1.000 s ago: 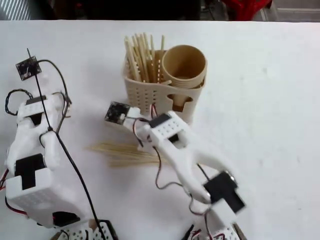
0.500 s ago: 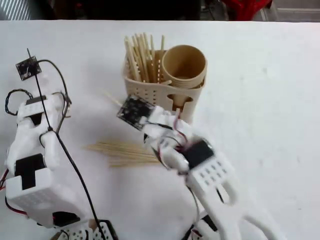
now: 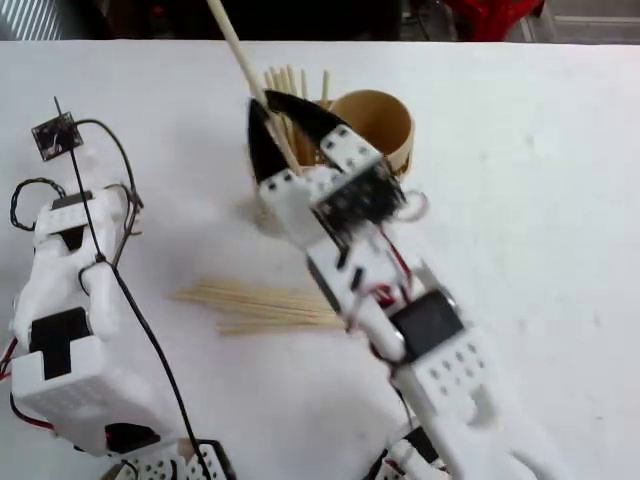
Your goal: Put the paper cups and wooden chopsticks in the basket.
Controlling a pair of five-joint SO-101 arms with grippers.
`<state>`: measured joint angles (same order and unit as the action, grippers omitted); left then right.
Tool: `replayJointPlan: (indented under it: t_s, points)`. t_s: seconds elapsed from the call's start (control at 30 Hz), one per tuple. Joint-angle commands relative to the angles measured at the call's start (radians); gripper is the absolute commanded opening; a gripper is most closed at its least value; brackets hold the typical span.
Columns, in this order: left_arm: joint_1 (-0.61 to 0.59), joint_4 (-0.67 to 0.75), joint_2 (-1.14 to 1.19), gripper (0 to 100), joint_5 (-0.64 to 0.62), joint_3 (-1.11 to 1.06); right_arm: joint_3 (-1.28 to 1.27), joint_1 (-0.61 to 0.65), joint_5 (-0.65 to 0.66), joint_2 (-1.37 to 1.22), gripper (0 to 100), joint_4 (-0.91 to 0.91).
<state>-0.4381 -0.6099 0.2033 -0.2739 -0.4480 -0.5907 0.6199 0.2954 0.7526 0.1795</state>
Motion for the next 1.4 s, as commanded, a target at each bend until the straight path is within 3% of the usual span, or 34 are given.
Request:
replayJointPlan:
  t_s: [0.0,0.23,0.5,0.7,0.8,0.97,1.17,1.27,1.37]
  points:
    - [0.008,0.021,-0.005,15,-0.008,0.049,0.086,-0.007,-0.006,-0.137,1.8,-0.148]
    - [0.01,0.023,-0.005,15,-0.008,0.051,0.212,-0.082,-0.014,-0.386,1.8,-0.182]
    - [0.013,0.023,-0.007,15,-0.008,0.051,0.212,-0.097,-0.014,-0.404,2.0,-0.174]
    - [0.012,0.023,-0.005,15,-0.008,0.051,0.192,-0.09,-0.015,-0.375,16.0,-0.11]
    - [0.012,0.023,-0.005,15,-0.008,0.051,0.187,-0.093,-0.015,-0.34,14.6,-0.039]
    - [0.013,0.023,-0.005,15,-0.008,0.051,0.186,-0.097,-0.012,-0.214,3.1,0.249]
    - [0.012,0.003,-0.016,15,-0.008,0.049,0.184,-0.102,-0.005,-0.035,1.7,0.892]
    - [0.008,-0.117,-0.07,15,0.017,0.081,0.164,-0.154,0.068,0.024,1.7,1.107]
    - [0.05,-0.293,-0.165,15,0.161,0.121,0.064,-0.255,0.143,0.062,1.7,1.227]
